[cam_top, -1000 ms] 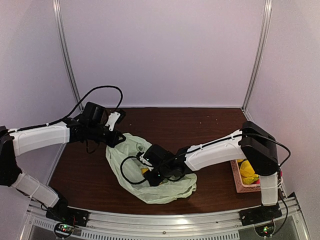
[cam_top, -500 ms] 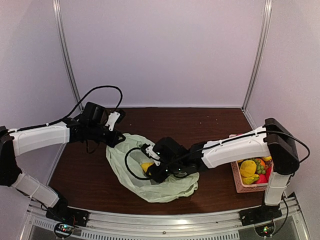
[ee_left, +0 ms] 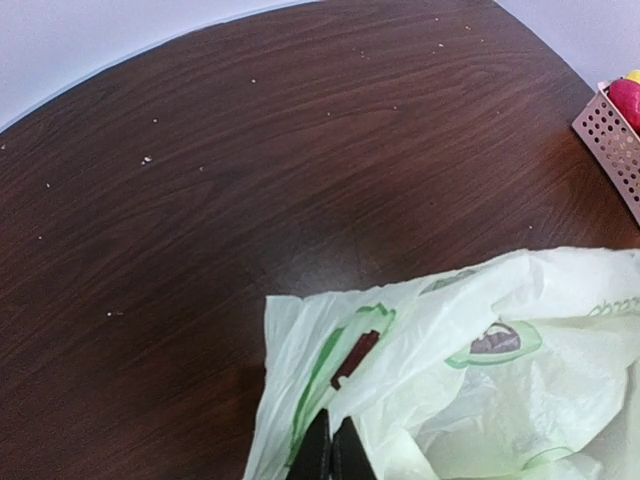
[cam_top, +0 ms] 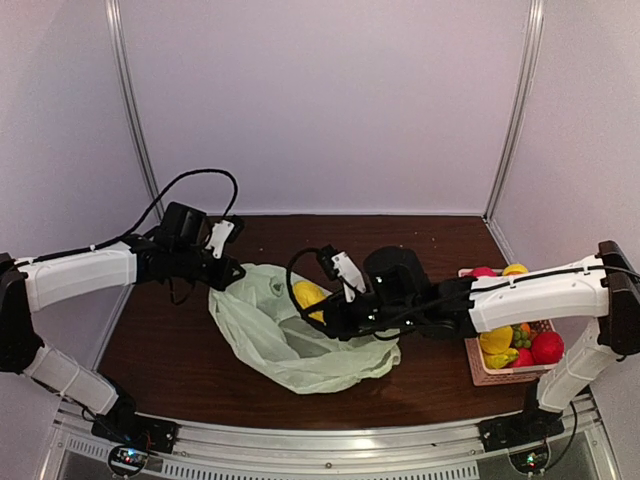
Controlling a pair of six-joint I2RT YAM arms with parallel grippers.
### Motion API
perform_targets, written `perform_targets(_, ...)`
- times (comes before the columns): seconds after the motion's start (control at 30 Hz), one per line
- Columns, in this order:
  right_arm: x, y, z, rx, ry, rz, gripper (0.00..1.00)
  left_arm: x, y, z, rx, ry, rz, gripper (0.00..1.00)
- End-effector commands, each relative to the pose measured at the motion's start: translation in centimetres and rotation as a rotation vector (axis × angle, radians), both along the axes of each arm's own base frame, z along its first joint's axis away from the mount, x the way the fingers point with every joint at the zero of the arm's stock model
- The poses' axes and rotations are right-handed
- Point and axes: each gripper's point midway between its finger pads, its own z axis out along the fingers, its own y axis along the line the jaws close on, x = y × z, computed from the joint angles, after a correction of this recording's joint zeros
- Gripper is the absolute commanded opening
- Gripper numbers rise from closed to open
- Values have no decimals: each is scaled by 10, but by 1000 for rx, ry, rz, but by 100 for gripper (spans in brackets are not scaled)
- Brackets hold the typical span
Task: Untie the knot of the plastic bag and take out the fruit
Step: Pick up the fake fruit from the takeout bag, then place the fake fruit in the bin.
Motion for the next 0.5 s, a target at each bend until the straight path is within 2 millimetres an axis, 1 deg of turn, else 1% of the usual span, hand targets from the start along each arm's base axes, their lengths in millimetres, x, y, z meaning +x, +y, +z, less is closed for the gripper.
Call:
perform_targets(0.0,-1,-3,20,89,-3,7,30,10,5,12,-18,-30,41,0)
perform_targets(0.13,6,-17,26,92,-15,-43,30,13,9,13,-14,-32,56,0)
perform_targets(0.2,16,-32,26,63,-27,-106,30,14,13,13,-11,-35,72,0)
perform_targets(0.27,27,-54,25,18,-37,-184,30,17,19,15,-7,-40,96,0)
perform_targets(0.3,34,-69,24,-4,-46,-236,30,19,22,15,-7,-42,109,0)
perform_targets(0.37,48,-106,23,-54,-53,-342,30,22,29,17,-13,-45,133,0)
perform_targets(0.43,59,-145,17,-112,-52,-459,31,24,33,17,-18,-42,147,0)
perform_targets(0.47,65,-170,13,-159,-60,-547,32,24,33,17,-19,-39,151,0)
